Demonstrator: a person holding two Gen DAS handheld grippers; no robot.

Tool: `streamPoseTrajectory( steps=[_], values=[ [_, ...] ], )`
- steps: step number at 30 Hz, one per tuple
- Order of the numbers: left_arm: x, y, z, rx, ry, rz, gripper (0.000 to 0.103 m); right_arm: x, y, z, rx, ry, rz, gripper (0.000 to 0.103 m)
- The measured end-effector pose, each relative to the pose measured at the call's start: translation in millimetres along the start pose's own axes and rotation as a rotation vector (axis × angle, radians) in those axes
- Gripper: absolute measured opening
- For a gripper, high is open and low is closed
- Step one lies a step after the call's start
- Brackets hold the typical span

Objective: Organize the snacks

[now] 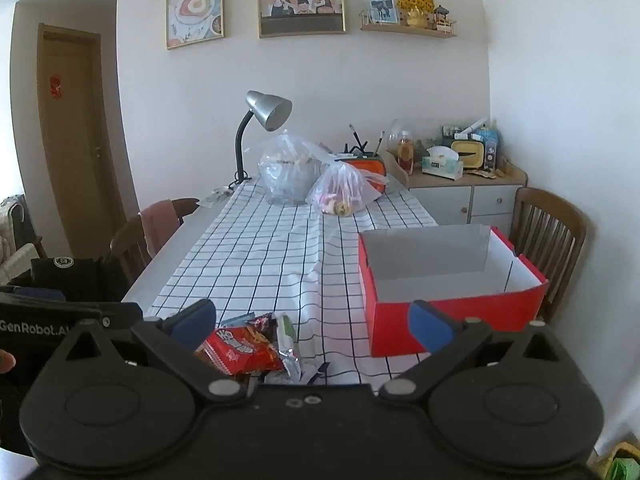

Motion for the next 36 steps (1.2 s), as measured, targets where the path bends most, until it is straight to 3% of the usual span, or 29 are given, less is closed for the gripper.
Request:
streamPoseTrajectory(
  steps=[36],
  values=[
    [-12,0,1,0.002,0.023,0.001,0.101,-9,5,4,-0.022,0.022,-0.009,0.103]
  ],
)
Point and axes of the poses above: each gripper's, at about its wrist camera, not at the fingertips, and z roughly against the way its jaws point, y to its left, x to its top, the point moved 6 cm from there along -z, roughly the way its jaws point
